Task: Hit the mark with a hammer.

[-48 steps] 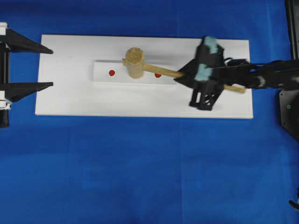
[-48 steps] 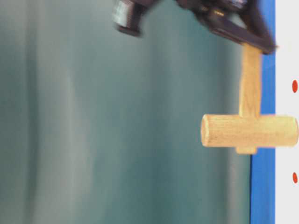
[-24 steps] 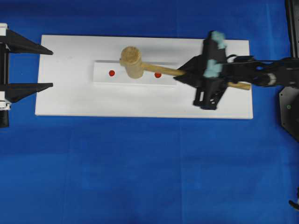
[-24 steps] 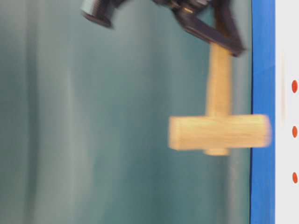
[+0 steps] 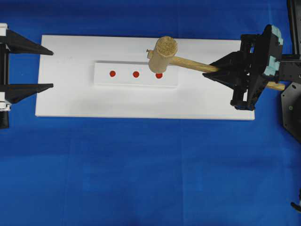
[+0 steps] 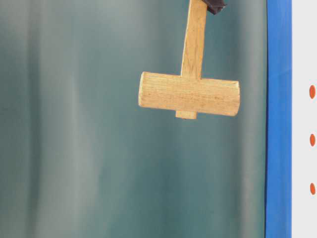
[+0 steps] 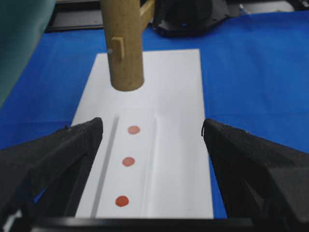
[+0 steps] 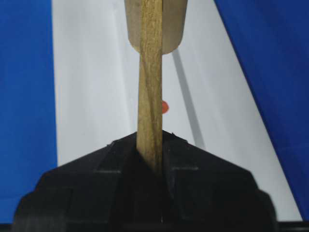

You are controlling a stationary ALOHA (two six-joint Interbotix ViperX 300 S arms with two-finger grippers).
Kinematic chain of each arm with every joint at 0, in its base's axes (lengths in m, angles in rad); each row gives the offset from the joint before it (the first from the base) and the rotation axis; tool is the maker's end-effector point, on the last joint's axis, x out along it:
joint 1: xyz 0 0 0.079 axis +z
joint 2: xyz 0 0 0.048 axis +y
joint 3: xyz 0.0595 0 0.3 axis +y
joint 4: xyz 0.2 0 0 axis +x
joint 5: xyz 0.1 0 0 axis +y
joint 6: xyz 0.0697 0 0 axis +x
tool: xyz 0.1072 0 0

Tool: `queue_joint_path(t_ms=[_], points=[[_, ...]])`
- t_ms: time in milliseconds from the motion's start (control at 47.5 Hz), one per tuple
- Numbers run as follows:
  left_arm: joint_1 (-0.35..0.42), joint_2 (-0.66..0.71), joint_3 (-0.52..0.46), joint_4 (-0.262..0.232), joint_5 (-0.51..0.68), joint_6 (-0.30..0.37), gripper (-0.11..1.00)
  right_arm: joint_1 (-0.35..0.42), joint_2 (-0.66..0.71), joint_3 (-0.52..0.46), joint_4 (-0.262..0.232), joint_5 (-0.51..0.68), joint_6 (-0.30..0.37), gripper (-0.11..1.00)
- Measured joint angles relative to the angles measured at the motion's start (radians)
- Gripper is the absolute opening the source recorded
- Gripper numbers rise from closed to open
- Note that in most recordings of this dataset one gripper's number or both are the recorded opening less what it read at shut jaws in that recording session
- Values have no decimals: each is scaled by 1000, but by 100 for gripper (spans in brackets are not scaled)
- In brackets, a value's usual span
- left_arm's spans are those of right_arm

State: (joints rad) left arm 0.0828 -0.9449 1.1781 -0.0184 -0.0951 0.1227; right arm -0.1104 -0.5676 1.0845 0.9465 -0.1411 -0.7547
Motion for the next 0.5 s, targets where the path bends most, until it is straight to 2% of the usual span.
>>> queue_joint_path(t_ms=[273, 505], points=[[-2, 0, 0, 0, -2, 2, 82, 2, 43, 3, -2, -2, -3, 2], [-2, 0, 0, 0, -2, 0, 82, -2, 324, -5, 21, 18, 12, 2]])
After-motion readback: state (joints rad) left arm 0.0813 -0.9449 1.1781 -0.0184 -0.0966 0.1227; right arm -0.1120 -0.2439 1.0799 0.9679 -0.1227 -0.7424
